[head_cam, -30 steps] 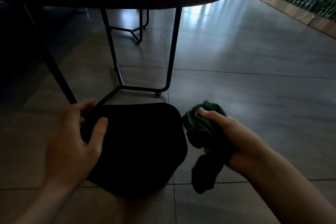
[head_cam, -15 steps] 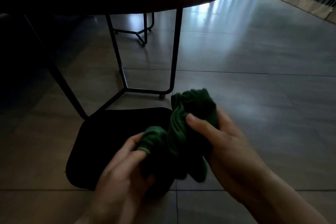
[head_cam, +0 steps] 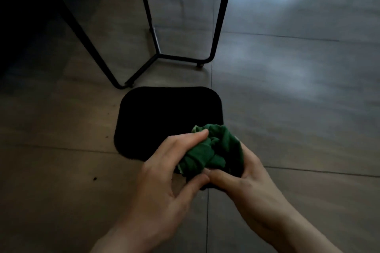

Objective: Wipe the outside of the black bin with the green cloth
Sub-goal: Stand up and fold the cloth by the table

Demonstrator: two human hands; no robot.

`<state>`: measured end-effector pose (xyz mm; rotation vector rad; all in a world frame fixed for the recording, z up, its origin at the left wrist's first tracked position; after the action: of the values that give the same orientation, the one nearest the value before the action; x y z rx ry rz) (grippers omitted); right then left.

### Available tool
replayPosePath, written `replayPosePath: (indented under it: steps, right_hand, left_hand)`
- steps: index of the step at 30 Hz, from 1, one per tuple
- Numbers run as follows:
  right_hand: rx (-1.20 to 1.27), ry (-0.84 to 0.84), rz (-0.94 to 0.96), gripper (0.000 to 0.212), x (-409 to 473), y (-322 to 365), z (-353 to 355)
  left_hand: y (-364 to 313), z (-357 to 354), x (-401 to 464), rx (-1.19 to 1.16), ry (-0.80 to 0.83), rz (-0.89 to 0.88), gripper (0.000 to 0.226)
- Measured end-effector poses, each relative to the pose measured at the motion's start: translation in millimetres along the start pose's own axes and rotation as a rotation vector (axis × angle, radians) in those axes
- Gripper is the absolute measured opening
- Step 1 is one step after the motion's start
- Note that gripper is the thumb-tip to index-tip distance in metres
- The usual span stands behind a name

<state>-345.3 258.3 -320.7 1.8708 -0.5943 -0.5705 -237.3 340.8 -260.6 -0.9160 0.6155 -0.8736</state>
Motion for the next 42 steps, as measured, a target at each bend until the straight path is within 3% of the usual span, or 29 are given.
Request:
replayPosePath:
  steps: [5,8,15,21,26,32,42]
  right_hand:
    - [-0.185,-0.159,-0.003,0.041,-38.9,60.1,-4.0]
    - [-0.344,-0.179,0.071,0.039,-49.7,144.3,-12.9]
    - [-0.938,-0.139,0.414,0.039,-63.8,391.7,-68.1]
    - [-1.516,-0.012,0.512,0.044,-52.8,541.0,-132.5]
    - [-1.703,0.016,0.581,0.031,-22.9,592.2,-159.2]
    - [-1.744,0.110,0.439,0.044,39.9,570.3,-167.2]
    - [-1.724,0.056,0.223,0.045,166.3,518.7,-149.8]
  left_hand:
    - [-54.2,13.7,-26.5,0.175,0.076,-0.050,0.071]
    - [-127.1,38.5,-35.2,0.314,0.098,-0.130,0.076]
    - [-350.7,135.4,-39.3,0.439,-0.074,-0.298,0.035]
    - [-487.7,199.5,-17.7,0.630,-0.143,-0.258,0.031]
    - [-519.8,224.9,7.1,0.673,-0.162,-0.178,0.052]
    - [-490.8,243.0,55.0,0.623,-0.173,-0.063,0.050]
    - [-403.8,261.8,184.9,0.531,-0.099,-0.008,0.038]
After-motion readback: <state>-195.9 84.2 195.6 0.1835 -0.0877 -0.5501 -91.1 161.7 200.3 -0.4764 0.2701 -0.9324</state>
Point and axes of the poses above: each hand's wrist, its own x-axis towards the middle knuckle, its own z-axis out of the back of the hand, y = z × x, the point moved 9 cm from there along x, towards the middle knuckle, and after that the axes turned 12 degrees about z, right-handed, at the moved point
